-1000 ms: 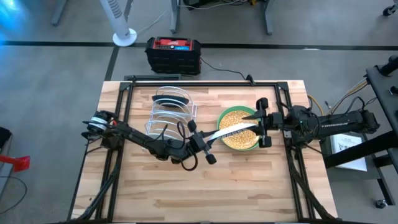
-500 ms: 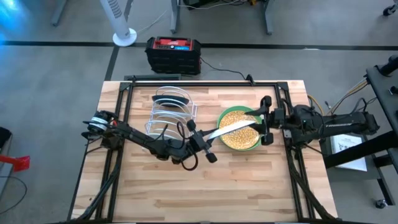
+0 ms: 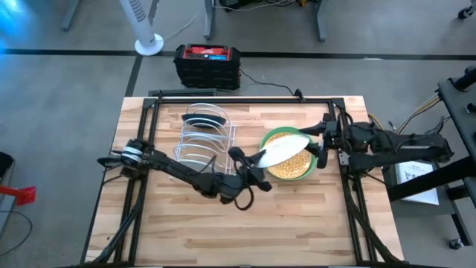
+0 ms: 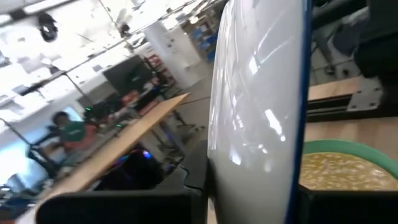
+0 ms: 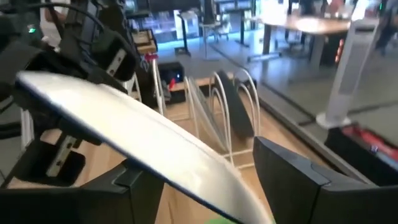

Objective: Sort dishes
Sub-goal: Put the blue pattern plate in the dish rack

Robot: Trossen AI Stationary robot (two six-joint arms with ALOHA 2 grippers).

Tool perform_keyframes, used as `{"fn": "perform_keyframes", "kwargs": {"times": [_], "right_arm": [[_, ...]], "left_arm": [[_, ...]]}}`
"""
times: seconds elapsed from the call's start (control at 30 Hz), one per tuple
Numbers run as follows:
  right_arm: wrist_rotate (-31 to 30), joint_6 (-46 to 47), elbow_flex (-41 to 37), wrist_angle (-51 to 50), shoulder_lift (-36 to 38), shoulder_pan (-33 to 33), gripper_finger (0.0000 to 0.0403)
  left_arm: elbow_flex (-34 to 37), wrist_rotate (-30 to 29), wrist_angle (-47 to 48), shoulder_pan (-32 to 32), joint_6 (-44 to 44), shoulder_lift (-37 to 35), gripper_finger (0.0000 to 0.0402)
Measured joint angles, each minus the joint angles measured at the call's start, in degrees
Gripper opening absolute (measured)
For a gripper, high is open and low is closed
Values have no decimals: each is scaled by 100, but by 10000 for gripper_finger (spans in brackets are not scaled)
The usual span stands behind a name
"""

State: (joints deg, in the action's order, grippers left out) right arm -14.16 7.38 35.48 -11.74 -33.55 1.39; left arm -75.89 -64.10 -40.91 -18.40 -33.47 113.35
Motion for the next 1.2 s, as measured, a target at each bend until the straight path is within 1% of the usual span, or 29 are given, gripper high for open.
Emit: {"fn": "perform_keyframes", "kwargs": {"times": [0.1,0.23,0.33,0.4,0.53,0.7,0.77,0.87,1.03,1.1,1.2], "right_arm": [[-40,336,154,-473,60,-2,235],[-100,971,350,-1300,116,-2,242],[-80,1308,392,-1722,158,0,243],[-107,1551,391,-1977,188,-1,242],[-183,1763,386,-2409,206,-9,237],[-130,2092,379,-2842,204,-8,233],[-47,2308,377,-2995,206,-5,234],[220,2885,282,-2967,258,13,239],[330,4413,-25,-2597,513,22,251],[525,4979,-176,-2165,624,22,257],[1033,5487,-457,-1257,783,29,265]], "left_arm": [[-380,-269,1,-12,-389,293,28],[-673,-519,45,-30,-755,533,28],[-711,-494,94,-58,-786,552,28],[-700,-683,131,-95,-859,552,28],[-696,-1215,141,-156,-1280,590,28],[-689,-1327,218,-161,-1425,653,28],[-689,-1558,195,-159,-1614,653,28],[-689,-1862,259,-156,-1970,650,28],[-689,-1807,277,-174,-2459,758,28],[-689,-1703,337,-177,-2554,831,28],[-689,-1639,453,-176,-2582,944,28]]}}
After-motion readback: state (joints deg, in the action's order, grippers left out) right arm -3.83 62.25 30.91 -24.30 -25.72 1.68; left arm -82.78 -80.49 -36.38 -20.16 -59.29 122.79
